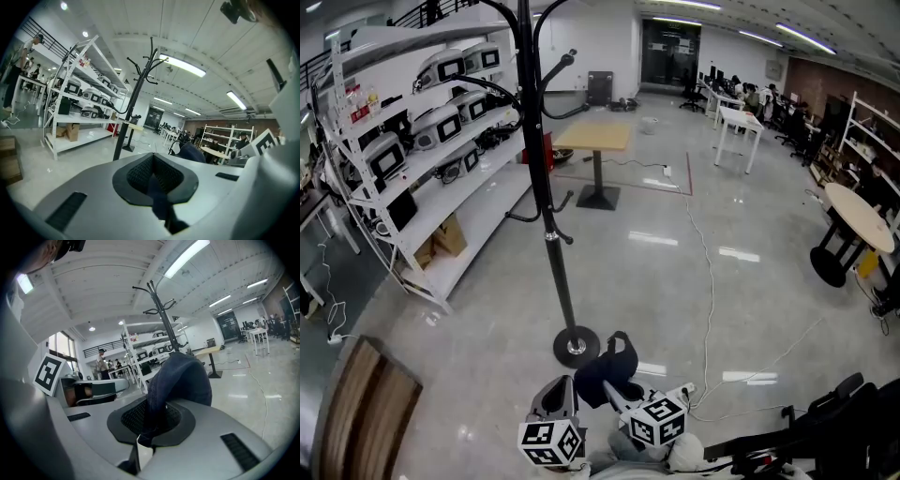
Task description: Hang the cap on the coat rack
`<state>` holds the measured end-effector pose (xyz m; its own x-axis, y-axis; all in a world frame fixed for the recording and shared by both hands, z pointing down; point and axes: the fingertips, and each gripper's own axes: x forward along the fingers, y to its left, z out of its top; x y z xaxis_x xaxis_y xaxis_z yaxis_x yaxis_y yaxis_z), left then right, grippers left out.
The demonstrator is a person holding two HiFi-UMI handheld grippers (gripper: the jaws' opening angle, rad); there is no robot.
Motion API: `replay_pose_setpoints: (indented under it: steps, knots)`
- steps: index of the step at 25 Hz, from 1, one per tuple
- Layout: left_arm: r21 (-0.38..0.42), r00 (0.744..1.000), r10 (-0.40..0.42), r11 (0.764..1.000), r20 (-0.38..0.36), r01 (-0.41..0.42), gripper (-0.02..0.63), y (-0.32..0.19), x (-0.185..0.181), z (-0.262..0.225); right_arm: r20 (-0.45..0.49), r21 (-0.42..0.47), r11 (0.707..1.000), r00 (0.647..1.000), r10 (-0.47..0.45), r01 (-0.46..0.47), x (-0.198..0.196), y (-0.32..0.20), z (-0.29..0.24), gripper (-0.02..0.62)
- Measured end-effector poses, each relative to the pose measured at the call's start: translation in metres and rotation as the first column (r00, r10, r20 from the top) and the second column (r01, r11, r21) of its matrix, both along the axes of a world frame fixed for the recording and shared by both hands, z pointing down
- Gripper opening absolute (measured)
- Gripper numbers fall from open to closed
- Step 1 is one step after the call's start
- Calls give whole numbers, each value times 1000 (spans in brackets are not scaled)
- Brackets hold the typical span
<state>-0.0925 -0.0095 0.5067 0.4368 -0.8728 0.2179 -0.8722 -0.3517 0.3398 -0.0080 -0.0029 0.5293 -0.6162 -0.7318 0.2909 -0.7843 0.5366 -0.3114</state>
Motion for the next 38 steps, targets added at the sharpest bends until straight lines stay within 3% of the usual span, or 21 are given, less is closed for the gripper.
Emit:
replay_pose_setpoints:
  steps: [26,38]
  knots:
    - [1,994,-101,995,29,101,2,-126,-18,-3,-5,30,991,992,-128,128,-22,-131,-8,25]
    - [3,987,-155,988,35,155,3,-191,-12,-7,-8,39,983,984,-178,178,-13,-194,-13,25]
